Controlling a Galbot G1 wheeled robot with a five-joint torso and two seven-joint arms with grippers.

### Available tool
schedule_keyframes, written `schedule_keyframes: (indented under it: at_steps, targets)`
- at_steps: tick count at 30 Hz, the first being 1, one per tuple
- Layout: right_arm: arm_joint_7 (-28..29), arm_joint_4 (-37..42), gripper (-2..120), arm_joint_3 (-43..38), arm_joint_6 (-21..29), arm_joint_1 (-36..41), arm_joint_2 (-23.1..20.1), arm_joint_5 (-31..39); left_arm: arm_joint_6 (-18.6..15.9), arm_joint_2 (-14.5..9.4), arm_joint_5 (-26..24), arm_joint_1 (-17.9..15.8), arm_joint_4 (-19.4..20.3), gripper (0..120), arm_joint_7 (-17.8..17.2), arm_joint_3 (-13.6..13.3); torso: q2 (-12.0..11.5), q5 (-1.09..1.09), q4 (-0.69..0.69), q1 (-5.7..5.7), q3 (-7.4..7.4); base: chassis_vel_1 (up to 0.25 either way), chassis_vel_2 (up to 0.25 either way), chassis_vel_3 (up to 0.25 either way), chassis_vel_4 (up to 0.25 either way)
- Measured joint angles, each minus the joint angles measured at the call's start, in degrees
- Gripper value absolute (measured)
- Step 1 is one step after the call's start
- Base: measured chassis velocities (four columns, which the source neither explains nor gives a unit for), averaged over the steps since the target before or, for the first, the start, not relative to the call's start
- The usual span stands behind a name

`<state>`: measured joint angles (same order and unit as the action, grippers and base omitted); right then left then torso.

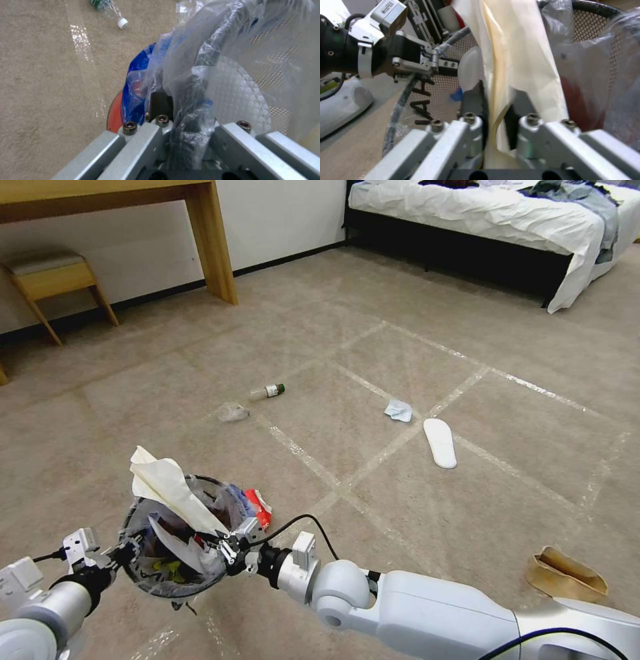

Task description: Pick up the trash bin and place the garbage on the floor into it.

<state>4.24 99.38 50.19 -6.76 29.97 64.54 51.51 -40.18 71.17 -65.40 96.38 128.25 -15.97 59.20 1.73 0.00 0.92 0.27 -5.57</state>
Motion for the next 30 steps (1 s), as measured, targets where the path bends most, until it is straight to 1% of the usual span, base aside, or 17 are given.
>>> schedule_keyframes:
  at_steps: [1, 2, 4, 5, 6, 7, 8, 9, 11, 12, 14, 15, 16, 18, 19, 21, 30]
  targets:
    - [-0.02, 0.0, 22, 0.0, 0.01, 0.01, -0.03, -0.03, 0.0, -0.02, -0.01, 0.01, -0.04, 1, 0.0, 0.0, 0.0, 0.0, 0.0, 0.0, 0.0, 0.0, 0.0, 0.0, 0.0]
    - [-0.02, 0.0, 22, 0.0, 0.01, 0.01, -0.03, -0.03, 0.0, -0.02, -0.01, 0.01, -0.04, 1, 0.0, 0.0, 0.0, 0.0, 0.0, 0.0, 0.0, 0.0, 0.0, 0.0, 0.0]
    - [-0.08, 0.09, 36, -0.02, 0.04, 0.03, -0.31, -0.06, 0.0, -0.11, -0.01, -0.01, -0.06, 1, 0.0, 0.0, 0.0, 0.0, 0.0, 0.0, 0.0, 0.0, 0.0, 0.0, 0.0]
    - [-0.09, 0.12, 39, -0.04, 0.04, 0.05, -0.41, -0.08, 0.0, -0.14, -0.01, -0.05, -0.07, 1, 0.0, -0.01, 0.0, 0.0, 0.0, 0.0, 0.0, 0.0, 0.0, 0.0, 0.0]
    - [-0.09, 0.12, 39, -0.04, 0.04, 0.05, -0.41, -0.08, 0.0, -0.14, -0.01, -0.05, -0.07, 1, 0.0, -0.01, 0.0, 0.0, 0.0, 0.0, 0.0, 0.0, 0.0, 0.0, 0.0]
    - [-0.09, 0.13, 45, -0.06, 0.04, 0.14, -0.51, -0.09, 0.0, -0.17, -0.01, -0.17, -0.08, 1, 0.0, -0.06, 0.0, 0.0, 0.0, 0.0, 0.0, 0.0, 0.0, 0.0, 0.0]
    - [-0.09, 0.14, 48, -0.06, 0.05, 0.22, -0.54, -0.11, 0.0, -0.18, -0.01, -0.23, -0.08, 1, 0.0, -0.09, 0.0, 0.0, 0.0, 0.0, 0.0, 0.0, 0.0, 0.0, 0.0]
    - [-0.09, 0.14, 48, -0.06, 0.05, 0.22, -0.54, -0.11, 0.0, -0.18, -0.01, -0.23, -0.08, 1, 0.0, -0.09, 0.0, 0.0, 0.0, 0.0, 0.0, 0.0, 0.0, 0.0, 0.0]
    - [-0.09, 0.18, 61, -0.07, 0.05, 0.41, -0.51, -0.24, 0.02, -0.18, -0.01, -0.32, -0.11, 1, -0.01, -0.15, 0.0, 0.0, 0.0, 0.0, 0.0, 0.0, 0.0, 0.0, 0.0]
    - [-0.09, 0.18, 61, -0.07, 0.05, 0.41, -0.51, -0.24, 0.02, -0.18, -0.01, -0.32, -0.11, 1, -0.01, -0.15, 0.0, 0.0, 0.0, 0.0, 0.0, 0.0, 0.0, 0.0, 0.0]
    - [-0.13, 0.23, 72, -0.06, 0.05, 0.55, -0.48, -0.41, 0.01, -0.15, -0.04, -0.26, -0.13, 1, 0.01, -0.22, 0.0, 0.0, 0.0, 0.0, 0.0, 0.0, 0.0, 0.0, 0.0]
    - [-0.13, 0.23, 72, -0.06, 0.05, 0.55, -0.48, -0.41, 0.01, -0.15, -0.04, -0.26, -0.13, 1, 0.01, -0.22, 0.0, 0.0, 0.0, 0.0, 0.0, 0.0, 0.0, 0.0, 0.0]
    - [-0.14, 0.26, 79, -0.04, 0.05, 0.56, -0.46, -0.48, 0.0, -0.11, -0.06, -0.21, -0.14, 1, 0.03, -0.23, 0.0, 0.0, 0.0, 0.0, 0.0, 0.0, 0.0, 0.0, 0.0]
    - [-0.13, 0.24, 81, -0.05, 0.04, 0.56, -0.46, -0.48, 0.0, -0.09, -0.03, -0.17, -0.17, 1, 0.01, -0.22, 0.0, 0.0, 0.0, 0.0, 0.0, 0.0, 0.0, 0.0, 0.0]
    - [-0.02, 0.15, 88, -0.05, 0.06, 0.57, -0.51, -0.44, 0.03, -0.02, -0.01, -0.09, -0.17, 1, 0.01, -0.14, 0.0, 0.0, 0.0, 0.0, 0.0, 0.0, 0.0, 0.0, 0.0]
    - [-0.02, 0.16, 89, -0.05, 0.05, 0.56, -0.42, -0.47, 0.04, 0.04, 0.01, -0.05, -0.18, 1, 0.0, -0.14, 0.0, 0.0, 0.0, 0.0, 0.0, 0.0, 0.0, 0.0, 0.0]
    - [0.13, 0.91, 89, -0.34, 0.07, 0.74, -0.21, -0.44, 0.11, 0.3, 0.25, -0.03, -0.48, 1, 0.06, -0.15, 0.0, 0.0, 0.0, 0.0, 0.0, 0.0, 0.0, 0.0, 0.0]
